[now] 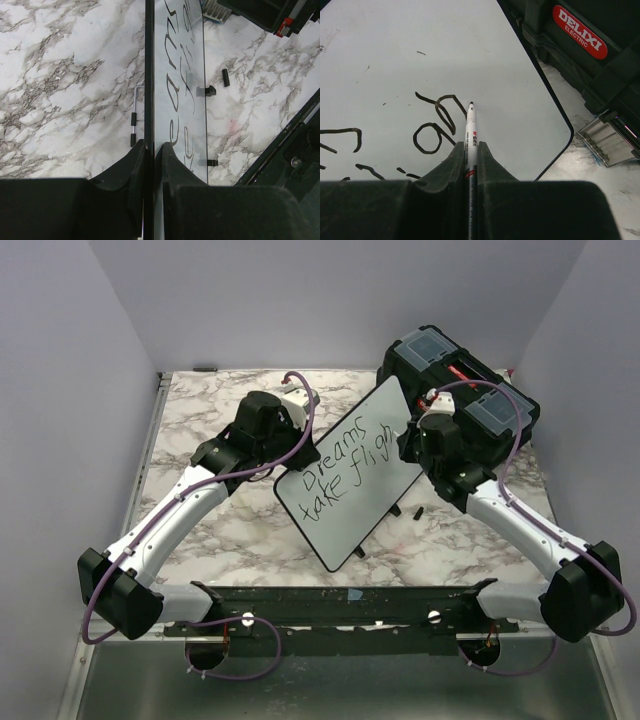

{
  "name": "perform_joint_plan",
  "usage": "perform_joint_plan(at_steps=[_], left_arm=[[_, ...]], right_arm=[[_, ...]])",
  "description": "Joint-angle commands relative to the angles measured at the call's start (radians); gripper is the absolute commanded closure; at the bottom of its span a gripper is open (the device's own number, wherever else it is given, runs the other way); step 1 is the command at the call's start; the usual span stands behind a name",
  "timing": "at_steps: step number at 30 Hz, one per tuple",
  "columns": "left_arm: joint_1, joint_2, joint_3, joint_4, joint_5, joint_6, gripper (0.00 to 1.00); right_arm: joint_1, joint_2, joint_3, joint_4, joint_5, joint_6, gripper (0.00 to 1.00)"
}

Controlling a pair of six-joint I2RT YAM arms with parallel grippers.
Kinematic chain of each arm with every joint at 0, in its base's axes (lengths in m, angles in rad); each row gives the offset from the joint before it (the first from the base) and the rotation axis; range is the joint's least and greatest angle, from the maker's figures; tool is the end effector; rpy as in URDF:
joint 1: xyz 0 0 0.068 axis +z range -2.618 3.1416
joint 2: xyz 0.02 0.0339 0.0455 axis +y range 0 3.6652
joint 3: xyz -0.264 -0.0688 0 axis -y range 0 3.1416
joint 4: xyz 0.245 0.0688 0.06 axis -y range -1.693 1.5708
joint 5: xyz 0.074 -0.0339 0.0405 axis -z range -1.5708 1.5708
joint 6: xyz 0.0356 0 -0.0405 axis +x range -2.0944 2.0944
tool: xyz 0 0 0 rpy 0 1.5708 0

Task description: Write a sentence on the whiteboard

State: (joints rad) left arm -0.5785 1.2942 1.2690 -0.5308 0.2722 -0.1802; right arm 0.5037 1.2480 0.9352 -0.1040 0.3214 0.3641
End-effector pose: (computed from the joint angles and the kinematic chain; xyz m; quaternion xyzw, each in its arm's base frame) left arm 0.2345 -0.1646 0.3641 0.2359 0.8358 -0.2884 0.4033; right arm 0.2562 0.1284 0.3019 0.0294 0.8314 0.1047 0.5450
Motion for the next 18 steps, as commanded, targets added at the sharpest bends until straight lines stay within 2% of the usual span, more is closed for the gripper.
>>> perform_joint_plan(at_steps=[1, 18], left_arm=[[-0.03, 0.035, -0.048, -0.169, -0.039, 0.107, 1.0], [-0.032, 0.04, -0.048, -0.169, -0.037, 0.105, 1.0]], right_arm=[[-0.001, 0.023, 0.04, 0.039, -0.011, -0.016, 0.99], [-0.028, 0.088, 0.08, 0.056, -0.004, -0.027, 0.99]])
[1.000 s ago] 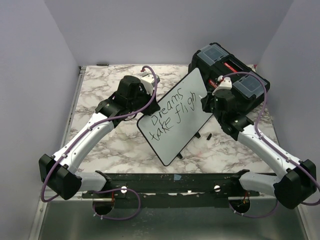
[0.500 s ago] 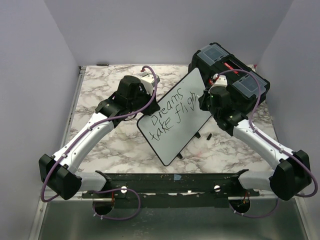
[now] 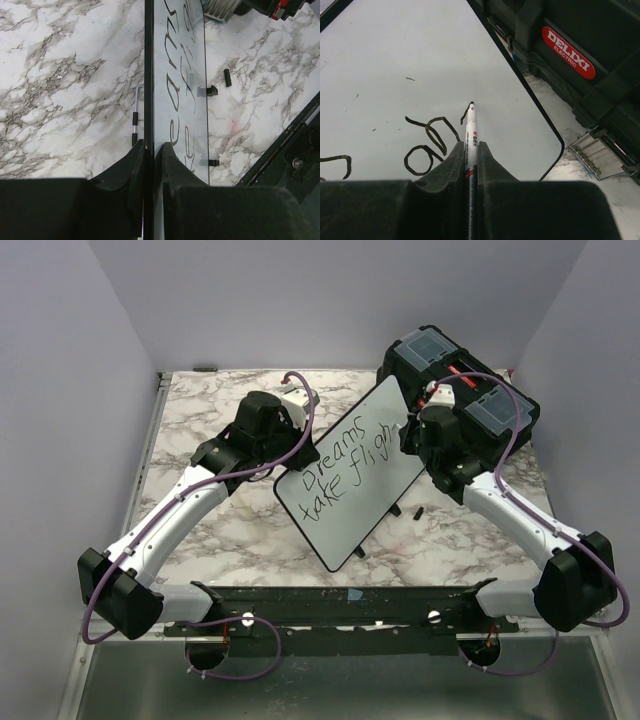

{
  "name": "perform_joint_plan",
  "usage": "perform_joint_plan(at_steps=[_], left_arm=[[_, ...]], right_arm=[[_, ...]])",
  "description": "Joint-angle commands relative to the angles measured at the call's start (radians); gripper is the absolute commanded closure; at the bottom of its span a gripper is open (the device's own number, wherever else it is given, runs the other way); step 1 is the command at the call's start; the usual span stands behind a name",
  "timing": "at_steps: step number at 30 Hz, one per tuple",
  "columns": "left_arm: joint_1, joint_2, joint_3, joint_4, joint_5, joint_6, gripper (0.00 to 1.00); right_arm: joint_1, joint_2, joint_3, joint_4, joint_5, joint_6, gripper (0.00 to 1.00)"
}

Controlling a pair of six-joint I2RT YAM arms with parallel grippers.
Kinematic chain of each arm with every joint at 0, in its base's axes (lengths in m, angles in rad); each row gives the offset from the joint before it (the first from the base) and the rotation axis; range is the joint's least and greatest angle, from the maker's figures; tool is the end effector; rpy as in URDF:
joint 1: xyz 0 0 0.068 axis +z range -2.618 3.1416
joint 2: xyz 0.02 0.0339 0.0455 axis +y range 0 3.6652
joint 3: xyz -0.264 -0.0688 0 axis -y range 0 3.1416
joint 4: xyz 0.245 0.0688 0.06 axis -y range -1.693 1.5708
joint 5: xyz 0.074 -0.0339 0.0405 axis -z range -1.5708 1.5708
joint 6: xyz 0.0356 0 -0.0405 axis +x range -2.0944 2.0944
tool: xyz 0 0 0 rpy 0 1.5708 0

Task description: Write a sentence on the whiteboard

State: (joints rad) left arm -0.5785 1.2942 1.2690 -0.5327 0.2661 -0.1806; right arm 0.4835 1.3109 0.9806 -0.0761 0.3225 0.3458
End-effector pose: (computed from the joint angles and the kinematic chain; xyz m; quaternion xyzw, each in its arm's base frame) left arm 0.2346 -0.1644 0.3639 0.2344 0.8369 -0.2859 0.4036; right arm 0.2729 0.1306 0.3033 0.0314 0.8285 0.0959 0.5508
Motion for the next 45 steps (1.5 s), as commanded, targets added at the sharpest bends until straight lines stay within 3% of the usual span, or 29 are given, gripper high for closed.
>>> perform_joint_plan(at_steps=[1, 17, 45], left_arm=[[-0.03, 0.04, -0.048, -0.167, -0.031, 0.107, 1.0], [-0.032, 0.04, -0.048, -0.167, -0.034, 0.107, 1.0], [-0.032, 0.033, -0.048, -0.167, -0.034, 0.107, 1.0]], right_arm=[[-0.008, 0.031, 0.038, 0.03, -0.003, -0.008, 0.99], [-0.033, -0.02, 0.071, -0.004, 0.073, -0.058, 0.99], [-0.033, 0.039, 0.093, 0.007, -0.08, -0.015, 0.99]])
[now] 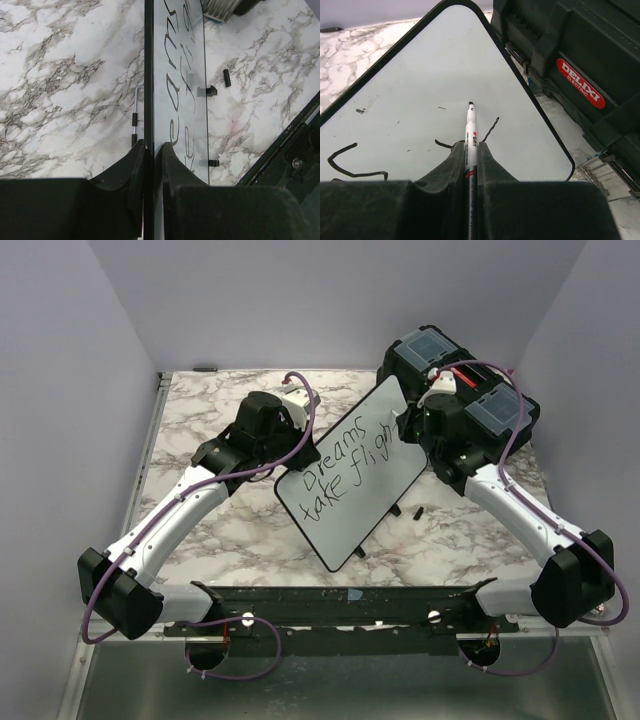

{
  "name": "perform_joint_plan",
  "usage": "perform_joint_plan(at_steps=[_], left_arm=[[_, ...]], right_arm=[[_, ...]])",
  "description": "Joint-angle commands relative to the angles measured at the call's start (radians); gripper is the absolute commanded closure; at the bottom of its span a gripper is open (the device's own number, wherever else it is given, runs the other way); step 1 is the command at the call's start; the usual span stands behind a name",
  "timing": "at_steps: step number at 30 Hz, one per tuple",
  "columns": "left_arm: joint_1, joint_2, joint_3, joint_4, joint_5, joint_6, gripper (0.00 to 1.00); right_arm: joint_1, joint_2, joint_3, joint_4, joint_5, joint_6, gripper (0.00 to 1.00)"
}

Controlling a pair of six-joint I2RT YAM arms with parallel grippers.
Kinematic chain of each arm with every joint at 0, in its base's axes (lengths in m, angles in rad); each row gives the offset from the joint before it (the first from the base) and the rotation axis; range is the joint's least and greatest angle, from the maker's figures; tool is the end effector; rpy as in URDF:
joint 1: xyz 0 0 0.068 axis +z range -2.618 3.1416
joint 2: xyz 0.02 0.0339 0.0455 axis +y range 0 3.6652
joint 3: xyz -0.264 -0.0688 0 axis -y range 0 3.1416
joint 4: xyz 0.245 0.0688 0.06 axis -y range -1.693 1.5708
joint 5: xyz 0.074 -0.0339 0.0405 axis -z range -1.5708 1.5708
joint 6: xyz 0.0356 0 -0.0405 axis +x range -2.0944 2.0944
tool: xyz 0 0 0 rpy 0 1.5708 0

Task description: Write a sentence on the whiteboard

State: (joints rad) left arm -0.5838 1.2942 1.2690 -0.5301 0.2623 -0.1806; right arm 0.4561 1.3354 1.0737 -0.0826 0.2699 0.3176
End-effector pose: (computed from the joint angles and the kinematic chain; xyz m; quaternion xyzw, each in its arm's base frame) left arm 0.2339 -0.1656 0.3641 0.2358 0.8361 -0.2858 0.4046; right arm 0.2848 0.1291 0.3282 0.0212 0.8138 0.1133 0.5697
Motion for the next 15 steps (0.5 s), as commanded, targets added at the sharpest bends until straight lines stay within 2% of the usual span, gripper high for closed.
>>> perform_joint_plan(at_steps=[1, 15], left_arm=[[-0.026, 0.033, -0.048, -0.169, -0.029, 0.107, 1.0], [-0.027, 0.034, -0.048, -0.169, -0.029, 0.106, 1.0]], right_arm=[[-0.005, 0.015, -0.008, 0.014, -0.031, 0.016, 0.99], [-0.005, -0.023, -0.084, 0.01, -0.058, 0.041, 0.99]])
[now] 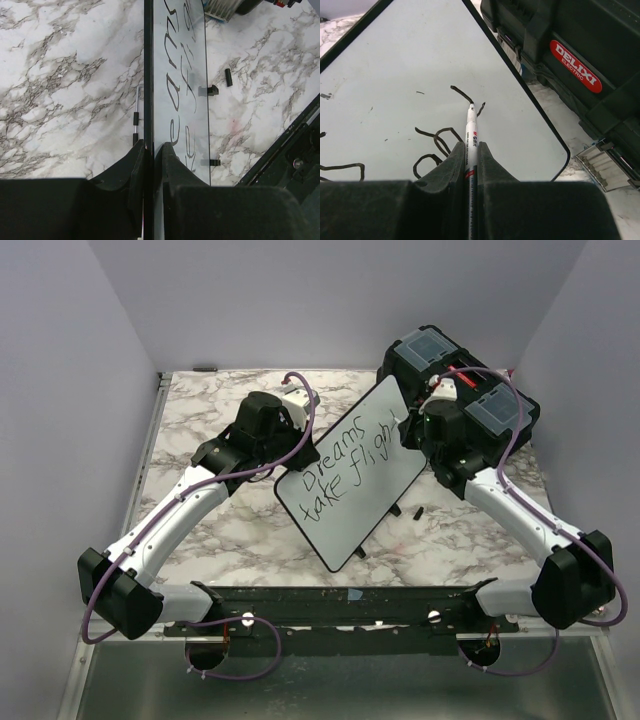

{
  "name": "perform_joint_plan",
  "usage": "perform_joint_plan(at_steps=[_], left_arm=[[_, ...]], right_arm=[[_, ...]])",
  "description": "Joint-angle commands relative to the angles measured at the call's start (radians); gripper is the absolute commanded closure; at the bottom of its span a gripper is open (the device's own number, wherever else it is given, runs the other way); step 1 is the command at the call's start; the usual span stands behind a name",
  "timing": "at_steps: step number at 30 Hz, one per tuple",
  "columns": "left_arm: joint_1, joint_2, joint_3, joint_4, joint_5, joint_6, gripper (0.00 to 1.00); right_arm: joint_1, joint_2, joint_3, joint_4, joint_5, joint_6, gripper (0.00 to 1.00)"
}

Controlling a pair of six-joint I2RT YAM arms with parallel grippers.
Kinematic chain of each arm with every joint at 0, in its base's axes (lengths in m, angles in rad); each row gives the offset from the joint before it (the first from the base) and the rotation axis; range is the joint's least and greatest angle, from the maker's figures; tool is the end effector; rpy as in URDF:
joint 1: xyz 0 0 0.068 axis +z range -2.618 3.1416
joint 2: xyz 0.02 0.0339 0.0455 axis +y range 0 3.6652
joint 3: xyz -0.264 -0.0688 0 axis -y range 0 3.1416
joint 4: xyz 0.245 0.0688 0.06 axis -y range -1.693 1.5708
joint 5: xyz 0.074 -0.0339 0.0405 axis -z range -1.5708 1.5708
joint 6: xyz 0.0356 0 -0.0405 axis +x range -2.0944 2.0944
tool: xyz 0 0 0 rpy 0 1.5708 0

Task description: Write a sentence on the whiteboard

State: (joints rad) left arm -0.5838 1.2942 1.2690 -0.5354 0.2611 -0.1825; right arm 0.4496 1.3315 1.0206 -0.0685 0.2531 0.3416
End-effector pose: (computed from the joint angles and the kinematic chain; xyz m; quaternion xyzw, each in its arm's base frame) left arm 0.2337 -0.1654 0.3636 0.2347 0.8377 -0.2850 0.4024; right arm 0.2829 0.1266 0.3120 0.0264 0.8238 0.1181 0.5539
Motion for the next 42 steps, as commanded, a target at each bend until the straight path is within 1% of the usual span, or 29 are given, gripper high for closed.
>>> perform_joint_plan(at_steps=[1, 10, 18, 23, 31, 37, 42], left_arm=[[-0.026, 0.033, -0.048, -0.164, -0.028, 0.109, 1.0], [-0.027, 0.031, -0.048, -0.163, -0.028, 0.106, 1.0], [-0.028, 0.03, -0.049, -0.164, -0.031, 0.107, 1.0], [-0.028, 0.029, -0.049, -0.166, -0.031, 0.108, 1.0], [-0.029, 0.02, -0.051, -0.163, -0.031, 0.107, 1.0], [-0.03, 0.015, -0.053, -0.163, -0.037, 0.108, 1.0], [-0.031, 0.02, -0.051, -0.162, -0.033, 0.107, 1.0]], right_arm=[[0.001, -0.023, -0.036, -0.005, -0.043, 0.017, 0.99], [0.001, -0.055, -0.11, -0.007, -0.046, 0.035, 0.99], [0.001, -0.056, -0.135, -0.018, 0.004, 0.024, 0.99], [0.001, -0.028, -0.112, -0.014, 0.041, 0.005, 0.99], [0.001, 0.021, -0.031, -0.013, 0.106, -0.029, 0.99], [0.001, -0.032, -0.012, -0.055, 0.147, -0.035, 0.99], [0.001, -0.11, -0.025, -0.094, 0.136, -0.029, 0.99]])
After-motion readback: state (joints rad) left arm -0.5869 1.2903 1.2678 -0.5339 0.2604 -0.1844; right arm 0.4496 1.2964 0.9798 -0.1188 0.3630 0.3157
